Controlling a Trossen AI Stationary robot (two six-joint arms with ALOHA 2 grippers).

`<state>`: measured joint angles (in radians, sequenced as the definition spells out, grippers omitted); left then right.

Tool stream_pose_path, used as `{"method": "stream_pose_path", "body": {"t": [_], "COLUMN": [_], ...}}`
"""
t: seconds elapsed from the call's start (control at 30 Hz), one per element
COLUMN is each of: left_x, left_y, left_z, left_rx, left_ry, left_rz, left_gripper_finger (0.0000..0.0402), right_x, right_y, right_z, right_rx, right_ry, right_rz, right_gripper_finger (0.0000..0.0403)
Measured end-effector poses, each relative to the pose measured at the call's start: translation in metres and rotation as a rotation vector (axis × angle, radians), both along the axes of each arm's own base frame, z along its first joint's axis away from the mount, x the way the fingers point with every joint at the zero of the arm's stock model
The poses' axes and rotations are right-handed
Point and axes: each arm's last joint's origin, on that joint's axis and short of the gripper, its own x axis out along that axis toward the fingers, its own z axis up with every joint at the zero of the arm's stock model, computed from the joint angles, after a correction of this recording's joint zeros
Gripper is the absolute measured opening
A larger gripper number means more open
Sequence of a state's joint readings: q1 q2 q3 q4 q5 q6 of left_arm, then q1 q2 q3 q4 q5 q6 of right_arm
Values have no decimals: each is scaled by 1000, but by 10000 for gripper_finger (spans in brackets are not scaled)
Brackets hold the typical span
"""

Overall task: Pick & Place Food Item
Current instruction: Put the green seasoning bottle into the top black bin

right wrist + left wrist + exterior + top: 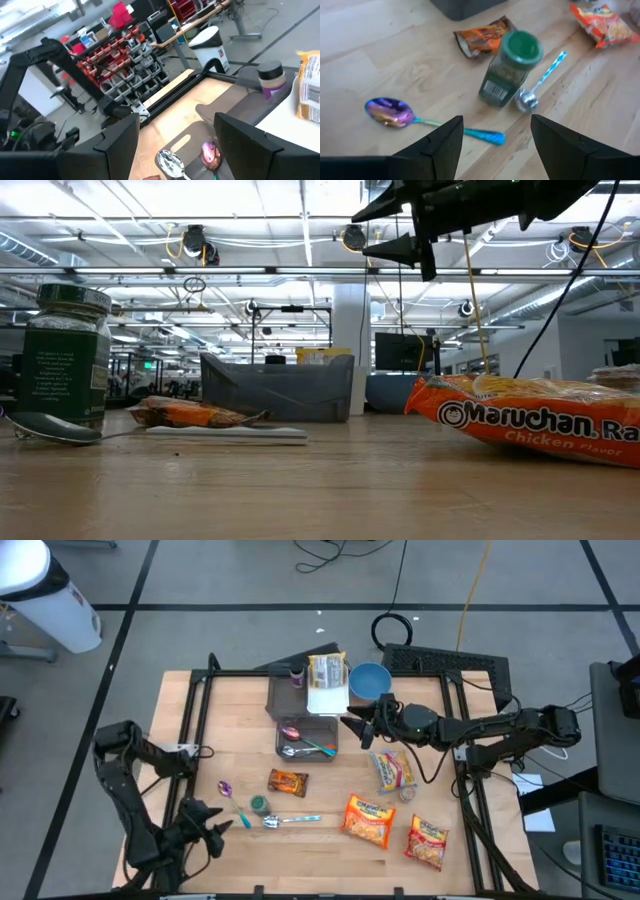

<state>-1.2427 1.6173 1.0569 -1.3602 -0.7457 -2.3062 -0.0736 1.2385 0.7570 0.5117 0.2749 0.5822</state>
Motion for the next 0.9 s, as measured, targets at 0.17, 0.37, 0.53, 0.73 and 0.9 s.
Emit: {"method": "stream_pose_path", "body": {"t": [0.17, 0.37, 0.53, 0.73, 0.9], "left_x": [0, 8, 11, 11, 11], "left_y": [0, 3, 4, 5, 5], "left_z": [1, 1, 1, 1, 1], "left_rx": [34, 62, 93, 112, 127], "left_ry": [-47, -62, -22, -16, -6], "left_rz": [-40, -39, -64, -83, -95], "left_gripper_finger": [241, 241, 241, 241, 251], "right_x": [0, 0, 0, 0, 0], "right_y": [1, 1, 1, 7, 10], "right_z": [0, 0, 0, 0, -2], "right_rx": [48, 118, 161, 168, 141], "right_ry": [-18, -44, -60, -61, -36], "right_rz": [-16, -20, -19, -4, -57], "right_gripper_finger": [254, 254, 254, 254, 254]}}
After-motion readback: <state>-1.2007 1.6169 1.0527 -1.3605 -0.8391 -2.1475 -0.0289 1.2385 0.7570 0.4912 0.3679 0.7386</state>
